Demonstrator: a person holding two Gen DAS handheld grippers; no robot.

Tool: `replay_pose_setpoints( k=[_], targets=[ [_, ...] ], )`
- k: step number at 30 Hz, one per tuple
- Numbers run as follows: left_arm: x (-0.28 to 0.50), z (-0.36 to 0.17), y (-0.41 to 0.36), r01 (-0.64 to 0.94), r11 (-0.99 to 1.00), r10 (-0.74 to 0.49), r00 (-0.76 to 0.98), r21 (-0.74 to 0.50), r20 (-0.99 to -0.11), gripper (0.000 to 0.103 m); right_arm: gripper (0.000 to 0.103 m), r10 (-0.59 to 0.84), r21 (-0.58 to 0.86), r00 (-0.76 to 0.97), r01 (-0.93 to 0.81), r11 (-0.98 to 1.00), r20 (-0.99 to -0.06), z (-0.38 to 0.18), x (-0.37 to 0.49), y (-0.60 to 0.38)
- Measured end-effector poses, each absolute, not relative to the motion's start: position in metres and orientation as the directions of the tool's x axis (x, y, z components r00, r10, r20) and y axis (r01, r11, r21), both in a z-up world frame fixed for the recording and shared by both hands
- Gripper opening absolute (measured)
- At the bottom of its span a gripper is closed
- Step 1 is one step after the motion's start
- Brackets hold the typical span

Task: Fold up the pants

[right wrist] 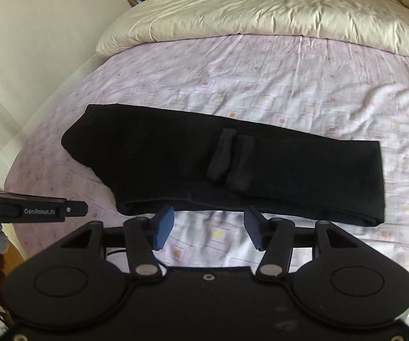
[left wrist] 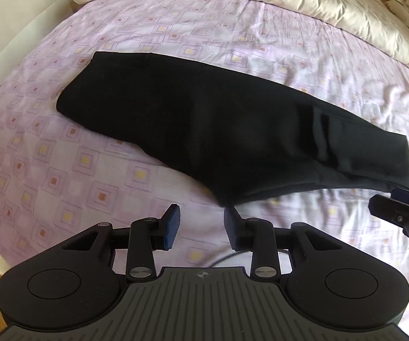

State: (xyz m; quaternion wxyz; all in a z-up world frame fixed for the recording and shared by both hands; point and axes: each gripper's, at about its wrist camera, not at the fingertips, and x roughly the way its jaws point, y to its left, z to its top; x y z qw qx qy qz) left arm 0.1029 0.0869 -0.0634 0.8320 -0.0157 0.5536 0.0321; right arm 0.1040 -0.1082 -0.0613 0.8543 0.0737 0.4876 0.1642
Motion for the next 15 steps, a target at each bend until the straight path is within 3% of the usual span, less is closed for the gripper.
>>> replay_pose_setpoints(
  k=[2,3,4,6,15],
  targets=[
    [0.110,-0.064,0.107,-0.056,0.998,0.021,0.398,-0.001,-0.917,0.033,0.055,0.358,0.292,0.447,-0.212,0.933,-0.820,-0.064,0.110,-0.083],
    [0.115,-0.065,0.118,-0.050,0.999,0.014,0.399,-0.007,-0.917,0.033,0.041,0.350,0.286,0.433,-0.209,0.935,-0.831,-0.067,0.112,-0.070],
    [0.119,-0.067,0.127,-0.041,0.999,0.005,0.398,-0.013,-0.918,0.033,0.020,0.345,0.285,0.415,-0.201,0.937,-0.842,-0.071,0.115,-0.059],
    [0.127,-0.070,0.146,-0.006,1.000,-0.020,0.397,-0.024,-0.917,0.033,0.007,0.342,0.300,0.394,-0.165,0.939,-0.853,-0.081,0.122,-0.039],
    [0.157,-0.078,0.212,0.042,0.998,-0.052,0.397,-0.039,-0.917,0.033,0.010,0.268,0.252,0.414,-0.094,0.963,-0.870,-0.100,0.153,0.027]
  ],
)
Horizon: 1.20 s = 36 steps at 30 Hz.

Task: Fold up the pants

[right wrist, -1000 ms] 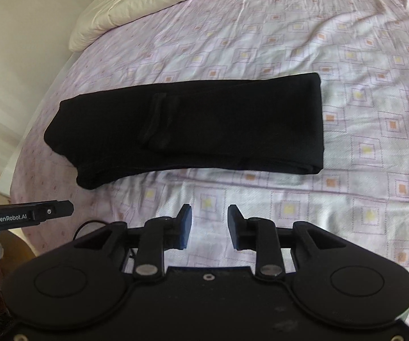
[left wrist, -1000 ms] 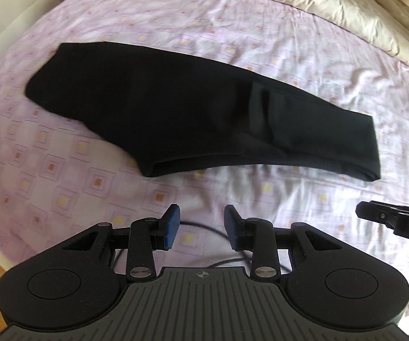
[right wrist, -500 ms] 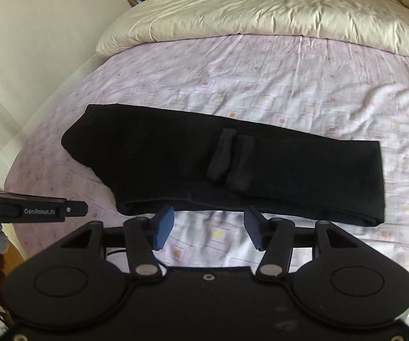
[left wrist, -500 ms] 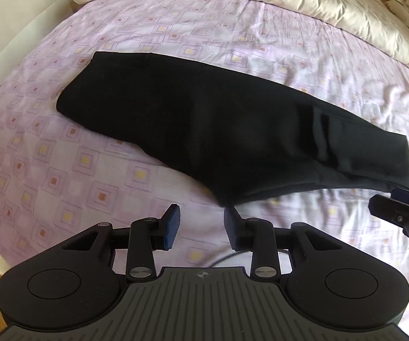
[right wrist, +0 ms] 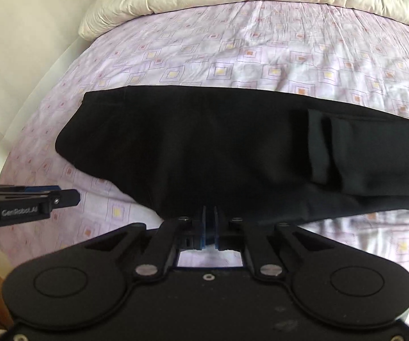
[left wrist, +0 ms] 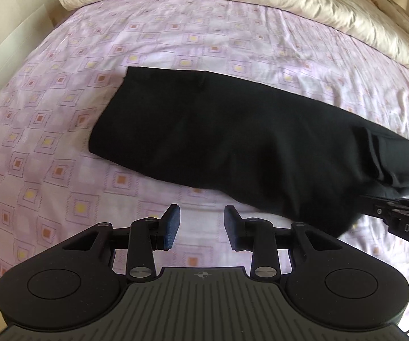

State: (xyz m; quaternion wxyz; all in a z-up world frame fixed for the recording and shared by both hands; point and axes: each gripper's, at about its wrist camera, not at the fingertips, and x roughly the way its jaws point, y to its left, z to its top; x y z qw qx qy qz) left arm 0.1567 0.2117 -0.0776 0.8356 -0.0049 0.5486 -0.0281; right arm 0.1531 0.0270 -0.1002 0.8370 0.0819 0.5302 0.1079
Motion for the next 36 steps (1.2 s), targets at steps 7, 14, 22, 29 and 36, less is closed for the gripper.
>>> replay_pose_setpoints(
  k=[7,14,22,29,36],
  targets=[
    [0.178,-0.086,0.233,0.040,0.997,-0.074,0.384,-0.064,-0.921,0.034,0.010,0.207,0.197,0.284,-0.063,0.978,-0.936,-0.147,0.159,0.051],
    [0.199,-0.097,0.244,0.027,0.991,-0.134,0.367,-0.134,-0.920,0.034,0.008,0.213,0.202,0.285,-0.068,0.977,-0.935,-0.153,0.160,0.049],
    [0.224,-0.118,0.260,-0.056,0.988,-0.115,0.346,-0.143,-0.931,0.034,0.008,0.216,0.205,0.265,-0.067,0.976,-0.940,-0.154,0.170,0.049],
    [0.220,-0.123,0.273,-0.112,0.978,-0.127,0.354,-0.177,-0.926,0.034,0.007,0.239,0.230,0.237,-0.067,0.971,-0.942,-0.155,0.179,0.040],
    [0.208,-0.131,0.280,-0.188,0.964,-0.114,0.340,-0.186,-0.933,0.035,0.007,0.260,0.252,0.216,-0.062,0.966,-0.941,-0.154,0.186,0.030]
  ],
)
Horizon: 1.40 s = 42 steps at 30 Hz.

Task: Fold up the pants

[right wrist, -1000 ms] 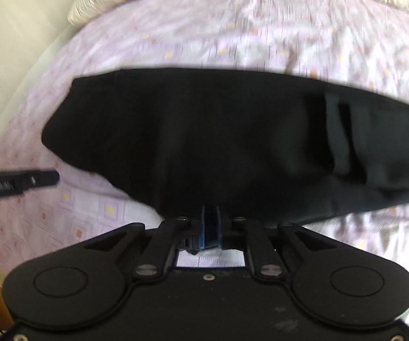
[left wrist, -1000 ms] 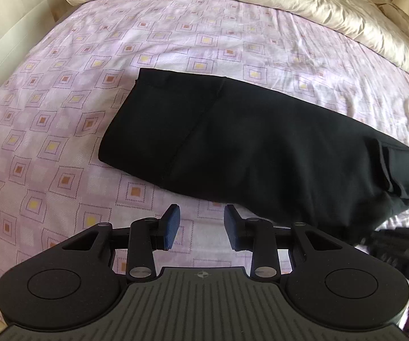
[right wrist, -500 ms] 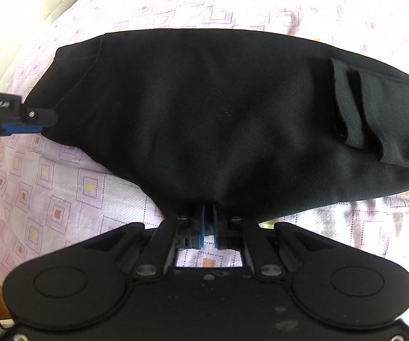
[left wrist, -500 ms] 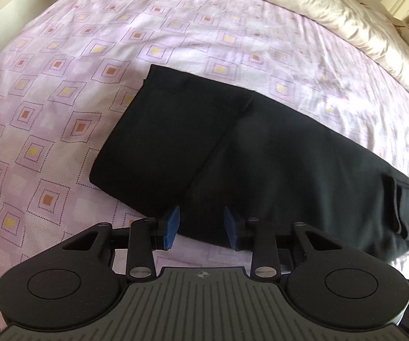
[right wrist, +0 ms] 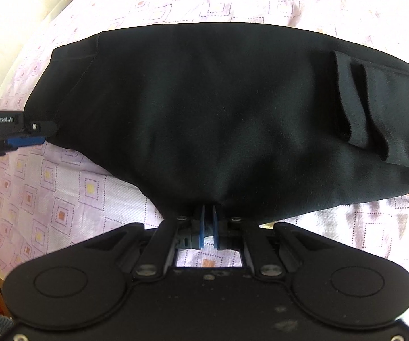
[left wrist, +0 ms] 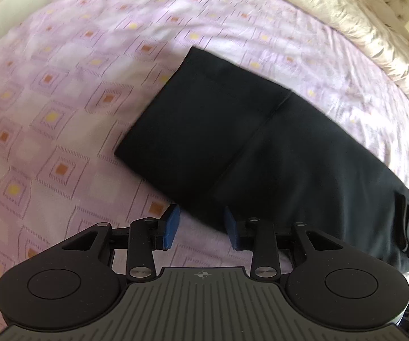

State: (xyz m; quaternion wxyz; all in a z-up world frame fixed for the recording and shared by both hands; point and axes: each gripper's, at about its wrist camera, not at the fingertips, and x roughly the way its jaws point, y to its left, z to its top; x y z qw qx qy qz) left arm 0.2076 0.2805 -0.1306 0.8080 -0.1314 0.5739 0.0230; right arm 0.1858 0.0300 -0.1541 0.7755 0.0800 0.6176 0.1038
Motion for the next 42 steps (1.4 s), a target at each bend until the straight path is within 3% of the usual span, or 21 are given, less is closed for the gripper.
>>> replay_pose_setpoints(
  k=[7,12,20,27,29,32,34,36,37,38,42],
  targets=[
    [0.209,-0.136,0.297,-0.247,0.932,-0.162,0.374,-0.267,-0.913,0.035,0.007,0.271,0.262,0.213,-0.069,0.963,-0.939,-0.153,0.187,0.026],
    [0.221,-0.140,0.309,-0.292,0.888,-0.219,0.413,-0.356,-0.884,0.042,0.006,0.268,0.256,0.202,-0.083,0.963,-0.942,-0.153,0.190,0.027],
    [0.227,-0.142,0.312,-0.235,0.879,-0.283,0.444,-0.415,-0.850,0.065,0.006,0.257,0.245,0.202,-0.081,0.966,-0.945,-0.152,0.189,0.031],
    [0.248,-0.147,0.309,-0.188,0.855,-0.353,0.472,-0.483,-0.808,0.073,0.006,0.247,0.233,0.204,-0.087,0.968,-0.947,-0.153,0.187,0.035],
    [0.255,-0.147,0.301,-0.173,0.853,-0.364,0.476,-0.491,-0.800,0.086,0.006,0.242,0.229,0.204,-0.088,0.970,-0.949,-0.154,0.187,0.036],
    [0.259,-0.146,0.287,-0.142,0.883,-0.340,0.465,-0.447,-0.818,0.093,0.006,0.237,0.223,0.203,-0.090,0.971,-0.950,-0.154,0.187,0.038],
    [0.261,-0.144,0.277,-0.119,0.912,-0.302,0.451,-0.392,-0.840,0.089,0.006,0.237,0.224,0.203,-0.086,0.971,-0.950,-0.155,0.186,0.038],
    [0.259,-0.140,0.275,-0.121,0.929,-0.262,0.453,-0.349,-0.852,0.062,0.006,0.234,0.220,0.204,-0.085,0.972,-0.951,-0.156,0.185,0.039],
    [0.258,-0.139,0.279,-0.125,0.924,-0.270,0.456,-0.361,-0.848,0.035,0.006,0.231,0.218,0.206,-0.086,0.972,-0.951,-0.156,0.185,0.040],
    [0.259,-0.140,0.284,-0.129,0.892,-0.337,0.448,-0.433,-0.828,0.025,0.006,0.229,0.215,0.208,-0.087,0.973,-0.951,-0.156,0.184,0.041],
    [0.259,-0.122,0.276,-0.091,0.890,-0.359,0.465,-0.447,-0.809,0.022,0.006,0.222,0.206,0.216,-0.095,0.974,-0.951,-0.157,0.181,0.044]
  ],
)
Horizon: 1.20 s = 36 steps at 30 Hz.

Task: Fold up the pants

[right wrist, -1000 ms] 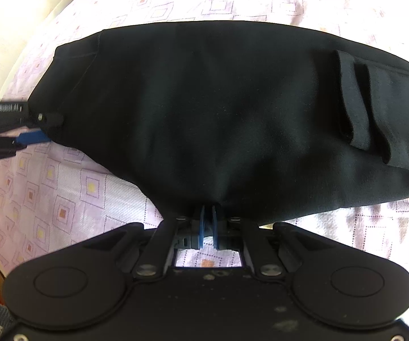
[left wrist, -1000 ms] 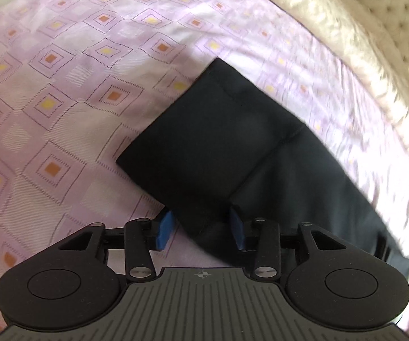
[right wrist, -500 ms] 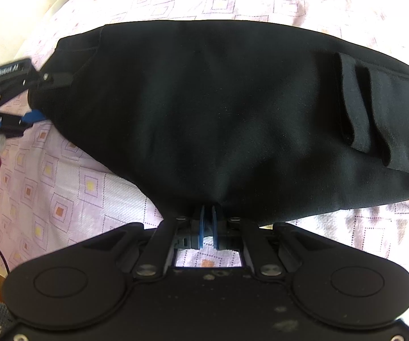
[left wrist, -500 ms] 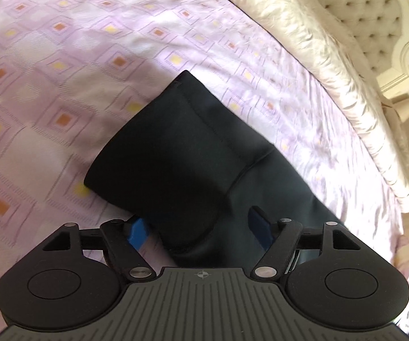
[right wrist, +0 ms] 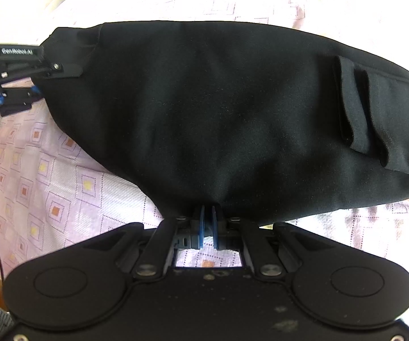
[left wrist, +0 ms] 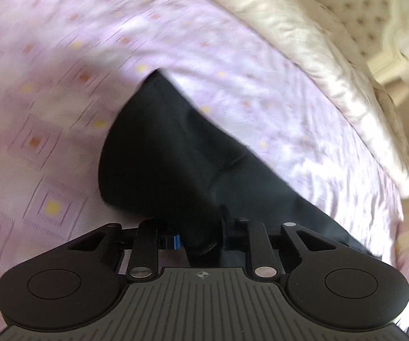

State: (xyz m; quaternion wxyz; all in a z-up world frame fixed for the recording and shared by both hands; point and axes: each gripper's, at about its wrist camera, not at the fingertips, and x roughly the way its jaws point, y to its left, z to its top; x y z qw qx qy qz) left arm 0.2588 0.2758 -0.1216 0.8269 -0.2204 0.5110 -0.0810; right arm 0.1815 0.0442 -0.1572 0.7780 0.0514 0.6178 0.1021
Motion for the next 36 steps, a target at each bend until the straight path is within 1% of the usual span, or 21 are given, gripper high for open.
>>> replay_pose_setpoints(
  k=[4,7,12,16,17,19,20,23,25,28,30,33,34,36],
  targets=[
    [0.258,-0.087,0.255,-0.033,0.863,-0.415,0.523,-0.504,-0.745,0.022,0.006,0.224,0.206,0.205,-0.105,0.973,-0.953,-0.158,0.183,0.046],
    [0.255,-0.060,0.229,0.039,0.853,-0.450,0.560,-0.520,-0.696,0.022,0.006,0.228,0.204,0.211,-0.129,0.970,-0.950,-0.159,0.182,0.047],
    [0.247,-0.032,0.176,0.126,0.833,-0.503,0.578,-0.538,-0.643,0.022,0.001,0.278,0.251,0.290,-0.126,0.960,-0.916,-0.165,0.166,0.036],
    [0.234,-0.023,0.127,0.206,0.845,-0.514,0.565,-0.493,-0.646,0.022,0.002,0.381,0.370,0.257,-0.090,0.924,-0.888,-0.163,0.172,0.009],
    [0.231,-0.021,0.115,0.218,0.848,-0.514,0.561,-0.484,-0.648,0.022,0.005,0.389,0.385,0.271,-0.070,0.920,-0.881,-0.158,0.172,-0.002],
    [0.225,-0.022,0.092,0.228,0.845,-0.521,0.555,-0.484,-0.649,0.022,0.015,0.402,0.407,0.321,-0.056,0.912,-0.858,-0.145,0.169,-0.028],
    [0.223,-0.023,0.079,0.231,0.844,-0.524,0.550,-0.485,-0.651,0.022,0.017,0.408,0.416,0.332,-0.048,0.908,-0.851,-0.140,0.167,-0.042],
    [0.218,-0.032,0.035,0.249,0.845,-0.528,0.536,-0.474,-0.659,0.022,0.022,0.382,0.401,0.348,-0.019,0.916,-0.856,-0.131,0.160,-0.086],
    [0.216,-0.045,0.007,0.251,0.843,-0.533,0.514,-0.477,-0.672,0.022,0.022,0.359,0.380,0.364,-0.014,0.925,-0.859,-0.126,0.153,-0.117],
    [0.215,-0.071,-0.035,0.238,0.851,-0.523,0.465,-0.468,-0.714,0.023,0.024,0.313,0.341,0.369,0.012,0.940,-0.875,-0.123,0.144,-0.159],
    [0.214,-0.085,-0.060,0.230,0.863,-0.505,0.427,-0.450,-0.750,0.026,0.024,0.295,0.329,0.374,0.029,0.944,-0.879,-0.122,0.138,-0.183],
    [0.208,-0.095,-0.086,0.254,0.866,-0.500,0.392,-0.432,-0.772,0.036,0.028,0.267,0.308,0.380,0.049,0.950,-0.885,-0.120,0.130,-0.212],
    [0.206,-0.094,-0.092,0.263,0.868,-0.496,0.395,-0.421,-0.774,0.043,0.030,0.261,0.305,0.382,0.057,0.951,-0.886,-0.120,0.129,-0.220],
    [0.199,-0.088,-0.098,0.277,0.862,-0.505,0.404,-0.424,-0.763,0.049,0.032,0.251,0.303,0.391,0.076,0.950,-0.886,-0.118,0.128,-0.236]
  ],
)
